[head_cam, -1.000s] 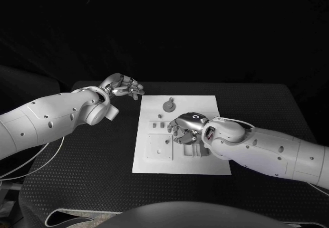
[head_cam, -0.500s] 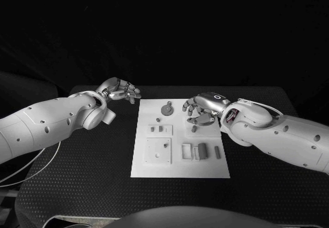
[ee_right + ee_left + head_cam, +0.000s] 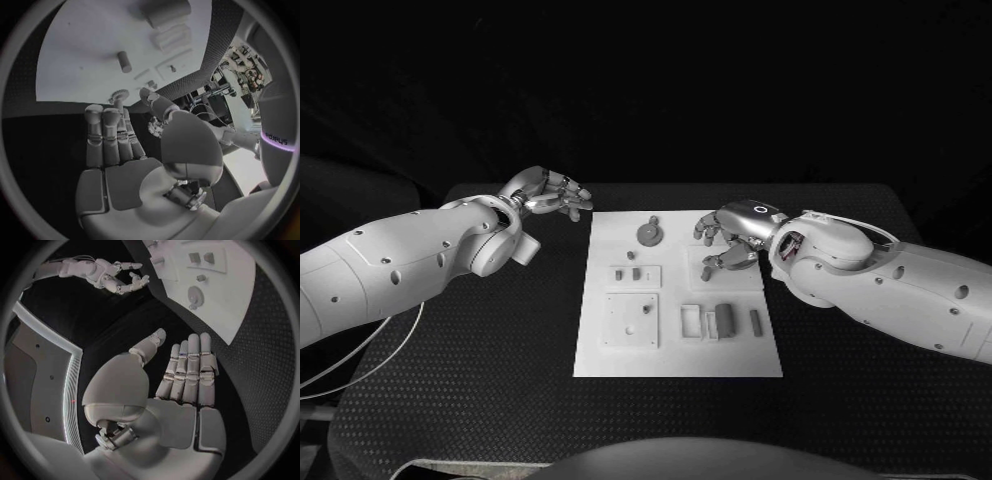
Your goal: Assemble the parts on the task board
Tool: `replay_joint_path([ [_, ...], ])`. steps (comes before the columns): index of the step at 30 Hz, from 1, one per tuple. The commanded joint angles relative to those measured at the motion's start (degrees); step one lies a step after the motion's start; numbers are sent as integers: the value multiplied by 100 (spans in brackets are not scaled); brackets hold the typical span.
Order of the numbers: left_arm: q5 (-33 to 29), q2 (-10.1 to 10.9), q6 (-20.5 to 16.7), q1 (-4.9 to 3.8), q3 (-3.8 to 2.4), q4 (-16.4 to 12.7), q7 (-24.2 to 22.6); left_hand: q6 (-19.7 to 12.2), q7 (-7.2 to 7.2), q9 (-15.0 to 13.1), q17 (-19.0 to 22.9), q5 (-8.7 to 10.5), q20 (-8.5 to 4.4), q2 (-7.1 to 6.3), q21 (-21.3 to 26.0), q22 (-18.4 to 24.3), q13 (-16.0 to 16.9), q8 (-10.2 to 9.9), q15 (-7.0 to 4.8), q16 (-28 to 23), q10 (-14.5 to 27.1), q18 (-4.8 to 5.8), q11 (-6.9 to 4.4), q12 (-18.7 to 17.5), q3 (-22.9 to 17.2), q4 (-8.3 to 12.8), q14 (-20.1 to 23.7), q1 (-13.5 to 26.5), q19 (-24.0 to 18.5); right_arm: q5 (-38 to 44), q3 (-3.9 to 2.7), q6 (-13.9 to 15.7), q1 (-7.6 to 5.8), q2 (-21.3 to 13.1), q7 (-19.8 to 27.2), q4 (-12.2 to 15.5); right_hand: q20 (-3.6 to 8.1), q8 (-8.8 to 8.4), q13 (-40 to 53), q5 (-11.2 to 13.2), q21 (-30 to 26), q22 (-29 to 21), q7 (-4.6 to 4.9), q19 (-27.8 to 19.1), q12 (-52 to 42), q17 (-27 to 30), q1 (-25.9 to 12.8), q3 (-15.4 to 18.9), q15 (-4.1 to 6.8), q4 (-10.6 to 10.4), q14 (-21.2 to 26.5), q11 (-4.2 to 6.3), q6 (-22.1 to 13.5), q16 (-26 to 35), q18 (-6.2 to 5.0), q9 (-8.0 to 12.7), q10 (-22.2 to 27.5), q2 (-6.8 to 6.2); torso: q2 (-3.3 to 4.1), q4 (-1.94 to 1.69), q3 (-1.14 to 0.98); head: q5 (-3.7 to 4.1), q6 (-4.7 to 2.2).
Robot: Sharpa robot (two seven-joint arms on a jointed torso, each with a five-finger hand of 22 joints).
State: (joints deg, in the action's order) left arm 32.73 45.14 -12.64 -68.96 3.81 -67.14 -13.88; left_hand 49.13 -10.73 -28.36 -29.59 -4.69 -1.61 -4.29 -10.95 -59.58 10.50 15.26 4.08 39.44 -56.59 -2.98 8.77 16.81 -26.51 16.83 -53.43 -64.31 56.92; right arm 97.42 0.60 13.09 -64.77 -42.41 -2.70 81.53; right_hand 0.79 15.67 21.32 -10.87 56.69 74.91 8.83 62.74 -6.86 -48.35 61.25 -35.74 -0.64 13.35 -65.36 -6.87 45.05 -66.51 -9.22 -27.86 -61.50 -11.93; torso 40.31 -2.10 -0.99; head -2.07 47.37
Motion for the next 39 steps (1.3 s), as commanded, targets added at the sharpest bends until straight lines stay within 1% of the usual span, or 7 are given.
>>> replay_joint_path([
  [1,-36,-14,72,-7,-4,-8,-70,-1,25,9,-9,6,9,4,28,-10,-6,10,9,-36,-7,-57,-21,33,32,-14,-16,48,33,347,23,-203,39,65,-65,-113,12,13,-5,25,-20,98,-31,-44,19,-10,-6,-8,-3,-39,26,-27,-17,-17,-578,7,56,-48,5,-11,7,14,-1],
  [8,-36,-12,71,-6,-4,3,-68,-4,24,11,-12,6,9,4,29,-10,-8,9,9,-38,-5,-56,-20,33,33,-15,-16,50,33,529,79,-372,100,142,-125,-295,12,23,-4,24,-21,100,-36,-50,13,-11,20,-19,-6,-38,33,-29,-12,-26,-578,5,62,-39,3,-26,17,23,16],
  [13,-36,-4,71,-6,-4,-3,-69,-6,23,12,-14,6,9,4,30,-11,-10,9,9,-40,-3,-56,-20,33,33,-15,-16,51,33,591,143,-490,129,159,-137,-303,9,44,-2,26,-21,101,-33,-55,6,-12,22,-18,-8,-44,39,-30,11,-31,-578,-1,67,-34,4,-15,22,11,30],
  [25,-36,4,71,-6,-4,-9,-70,-10,21,14,-19,6,9,5,31,-11,-12,8,9,-44,-1,-56,-19,34,35,-15,-16,53,34,591,169,-582,185,181,-116,-278,13,159,19,26,2,109,-16,-43,-52,-10,72,-17,5,-28,24,-17,165,-72,-578,-40,52,61,1,-11,18,12,38],
  [30,-36,-2,71,-6,-4,-8,-68,-11,21,15,-21,6,9,6,31,-12,-13,8,9,-45,-1,-56,-19,35,35,-15,-17,54,34,592,174,-500,203,221,-130,-306,35,242,60,24,34,114,5,-14,-153,3,209,-51,56,87,-14,37,297,-92,-578,-70,-67,240,4,-11,12,5,44],
  [35,-36,-3,75,-6,-4,-9,-68,-11,21,15,-22,6,9,8,32,-12,-14,9,9,-46,0,-56,-19,35,35,-16,-17,56,35,593,175,-450,214,262,-115,-337,47,338,95,22,58,113,46,5,-246,24,301,-96,114,202,-55,96,478,-91,-578,-106,-198,531,2,-14,14,14,46],
  [39,-36,-3,80,-6,-4,-6,-66,-11,20,16,-23,6,10,11,32,-12,-15,9,9,-47,0,-55,-18,36,36,-18,-17,59,35,593,177,-395,229,291,-90,-341,42,396,118,20,63,114,18,-13,-314,39,330,-133,153,302,-56,138,613,-81,-578,-125,-305,776,3,-14,15,14,48],
])
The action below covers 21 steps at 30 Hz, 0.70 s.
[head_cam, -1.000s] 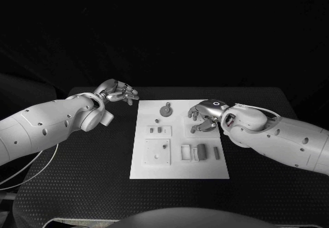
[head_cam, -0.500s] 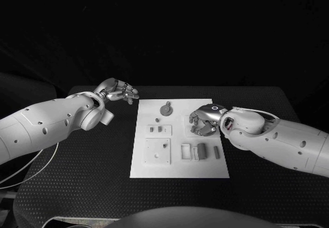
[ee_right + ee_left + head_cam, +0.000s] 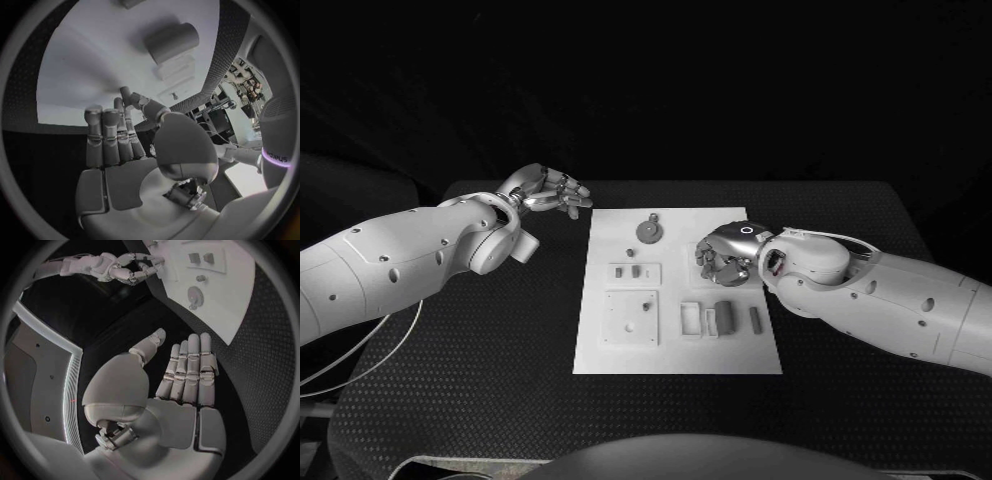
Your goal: Assemble the parts on the task board
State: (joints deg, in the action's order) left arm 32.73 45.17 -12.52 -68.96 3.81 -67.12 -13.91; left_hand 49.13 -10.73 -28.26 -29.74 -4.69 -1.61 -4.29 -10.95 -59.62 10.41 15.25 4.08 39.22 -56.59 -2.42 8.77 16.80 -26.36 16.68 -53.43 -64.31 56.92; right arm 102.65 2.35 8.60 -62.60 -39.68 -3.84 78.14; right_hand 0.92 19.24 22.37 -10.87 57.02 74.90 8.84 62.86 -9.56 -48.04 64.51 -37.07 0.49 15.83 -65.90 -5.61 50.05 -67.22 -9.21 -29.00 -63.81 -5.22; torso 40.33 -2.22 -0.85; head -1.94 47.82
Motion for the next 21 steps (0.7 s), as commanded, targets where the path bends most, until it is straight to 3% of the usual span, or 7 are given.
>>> replay_joint_path([
  [1,-35,-8,70,-6,-4,-9,-63,-11,20,7,-9,6,10,11,32,-9,-6,9,9,-25,0,-110,-18,36,21,-3,-17,60,35,69,2,53,17,21,25,-2,29,46,16,18,33,115,13,-27,-55,10,10,-6,46,64,-4,20,131,-9,-579,-11,-90,135,0,-1,0,-1,7],
  [14,-35,-4,81,-6,-4,-12,-49,-13,19,9,-13,7,10,13,34,-9,-9,10,10,-30,3,-109,-17,36,24,-4,-17,70,35,59,3,54,32,50,25,-1,34,79,33,17,56,118,-25,-35,-110,19,51,-34,85,81,-21,61,235,-10,-579,-21,-181,319,1,-2,2,-5,17],
  [21,-35,2,80,-6,-4,-14,-51,-14,19,10,-16,6,10,15,35,-9,-10,10,10,-32,4,-110,-17,37,25,-3,-17,71,34,127,4,159,36,62,19,-2,55,152,68,16,92,121,-94,-40,-203,22,129,-80,151,99,-54,129,404,-20,-579,-56,-345,556,1,-1,2,0,22],
])
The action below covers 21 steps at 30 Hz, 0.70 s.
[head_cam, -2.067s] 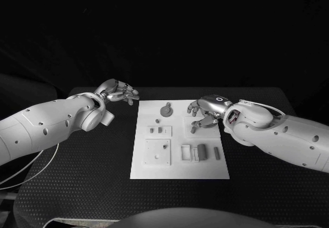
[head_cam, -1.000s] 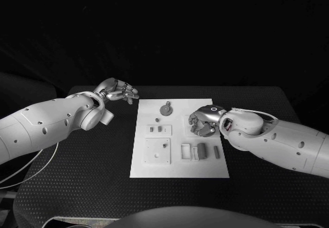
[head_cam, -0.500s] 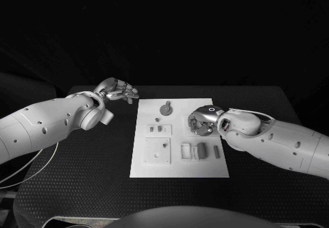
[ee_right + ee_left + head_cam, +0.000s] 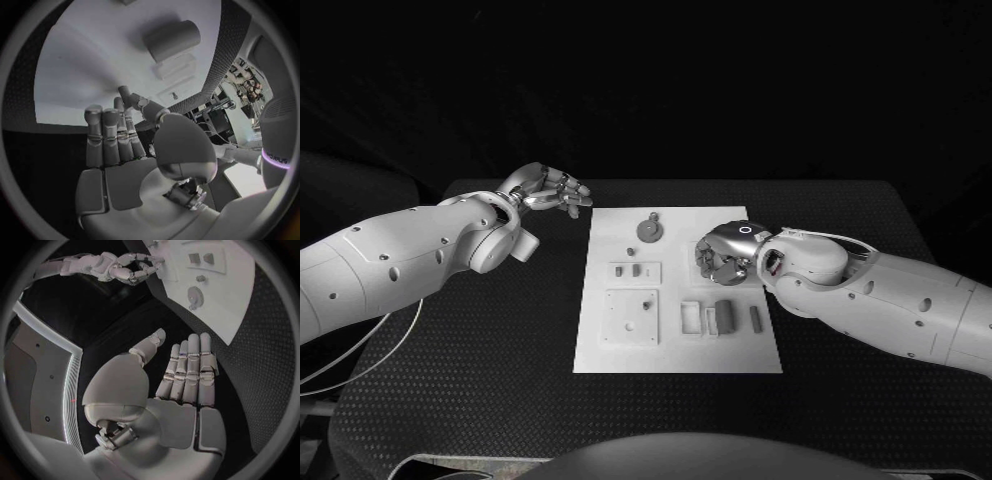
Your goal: Assemble the parts on the task board
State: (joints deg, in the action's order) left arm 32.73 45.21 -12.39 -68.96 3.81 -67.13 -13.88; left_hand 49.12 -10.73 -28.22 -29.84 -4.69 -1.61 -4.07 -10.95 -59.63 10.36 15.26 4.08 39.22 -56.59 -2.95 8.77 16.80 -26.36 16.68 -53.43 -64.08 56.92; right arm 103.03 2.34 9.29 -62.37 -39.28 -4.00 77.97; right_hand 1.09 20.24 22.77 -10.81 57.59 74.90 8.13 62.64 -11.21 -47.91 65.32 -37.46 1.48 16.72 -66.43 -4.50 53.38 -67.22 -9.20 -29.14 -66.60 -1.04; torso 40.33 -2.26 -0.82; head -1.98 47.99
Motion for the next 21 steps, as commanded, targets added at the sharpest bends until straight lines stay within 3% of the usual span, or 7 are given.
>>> replay_joint_path([
  [1,-35,-4,66,-6,-4,-10,-54,-14,19,5,-6,6,10,-8,35,-8,-5,10,10,-32,4,-57,-17,37,25,-2,-17,49,34,103,5,120,14,21,27,16,43,61,33,9,43,121,-34,-14,-50,9,56,-49,63,10,-10,29,95,-23,-580,-49,-90,171,0,5,-1,3,5],
  [21,-35,-14,73,-6,-4,7,-60,-16,19,8,-14,6,9,-5,38,-10,-10,12,10,-39,5,-58,-17,40,26,-1,-18,52,35,-236,-9,445,17,-151,67,270,97,110,61,8,124,118,-94,60,-120,20,79,-91,133,13,-122,99,228,-35,-580,-97,-237,197,-2,2,-1,0,-4],
])
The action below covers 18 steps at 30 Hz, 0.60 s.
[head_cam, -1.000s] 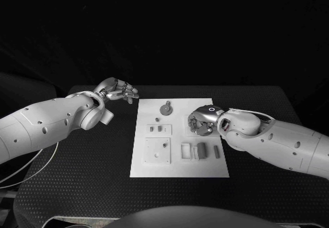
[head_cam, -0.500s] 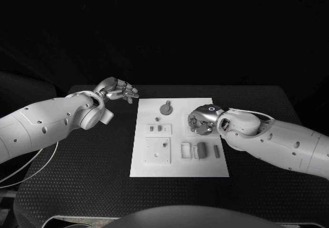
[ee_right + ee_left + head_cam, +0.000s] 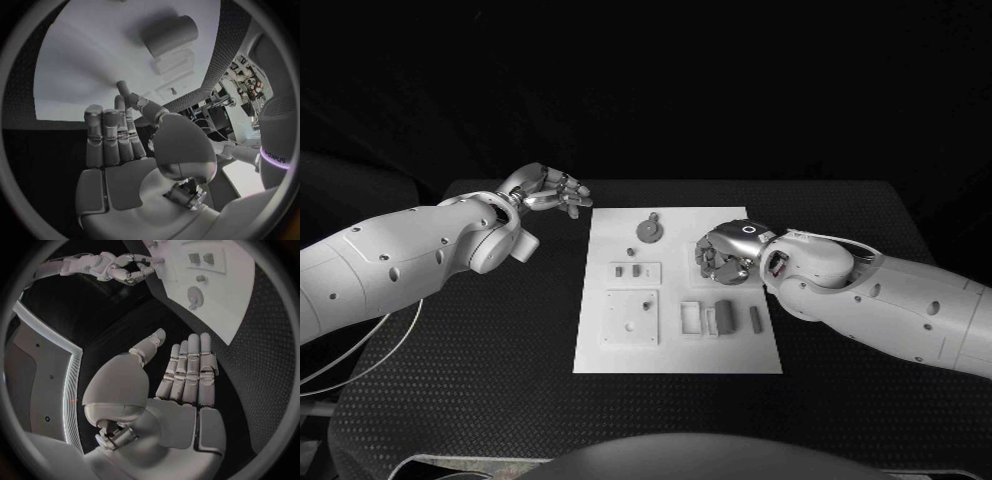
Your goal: Assemble the parts on the task board
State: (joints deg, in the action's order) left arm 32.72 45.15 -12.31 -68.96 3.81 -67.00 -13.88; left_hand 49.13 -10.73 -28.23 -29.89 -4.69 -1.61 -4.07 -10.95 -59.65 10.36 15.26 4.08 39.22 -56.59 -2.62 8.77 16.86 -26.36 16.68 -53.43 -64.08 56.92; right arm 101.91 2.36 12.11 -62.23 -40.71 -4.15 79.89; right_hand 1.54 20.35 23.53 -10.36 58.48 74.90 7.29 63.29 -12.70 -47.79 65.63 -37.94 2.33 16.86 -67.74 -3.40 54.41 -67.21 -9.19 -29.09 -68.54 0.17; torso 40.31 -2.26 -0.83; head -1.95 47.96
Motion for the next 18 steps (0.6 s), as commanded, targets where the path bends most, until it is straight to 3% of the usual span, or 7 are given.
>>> replay_joint_path([
  [1,-35,-7,68,-6,-4,-5,-59,-16,19,9,-9,6,9,-5,38,-7,-10,12,10,-39,5,-91,-17,35,26,-1,-18,52,35,-132,-20,167,3,-21,83,101,54,100,-14,-37,37,118,-12,-2,28,9,48,-45,49,-1,6,-10,129,-34,-581,-103,-46,74,0,2,1,-2,-1],
  [11,-35,-7,67,-6,-4,0,-61,-19,18,11,-14,6,9,-5,40,-8,-12,12,10,-43,6,-91,-17,37,27,-1,-19,55,35,-56,-171,256,0,-74,74,258,65,105,-11,-37,47,116,-21,7,21,13,54,-54,59,0,-9,0,149,-29,-581,-110,-67,62,0,4,0,-11,0],
  [18,-35,-3,60,-6,-4,-1,-59,-20,17,13,-18,6,9,-5,41,-9,-14,13,10,-46,7,-91,-17,38,27,-1,-19,56,35,-34,-228,324,-9,-110,84,378,71,107,-10,-37,53,116,-25,12,17,16,60,-60,65,0,-19,6,160,-25,-581,-114,-78,48,0,1,1,-18,-4],
])
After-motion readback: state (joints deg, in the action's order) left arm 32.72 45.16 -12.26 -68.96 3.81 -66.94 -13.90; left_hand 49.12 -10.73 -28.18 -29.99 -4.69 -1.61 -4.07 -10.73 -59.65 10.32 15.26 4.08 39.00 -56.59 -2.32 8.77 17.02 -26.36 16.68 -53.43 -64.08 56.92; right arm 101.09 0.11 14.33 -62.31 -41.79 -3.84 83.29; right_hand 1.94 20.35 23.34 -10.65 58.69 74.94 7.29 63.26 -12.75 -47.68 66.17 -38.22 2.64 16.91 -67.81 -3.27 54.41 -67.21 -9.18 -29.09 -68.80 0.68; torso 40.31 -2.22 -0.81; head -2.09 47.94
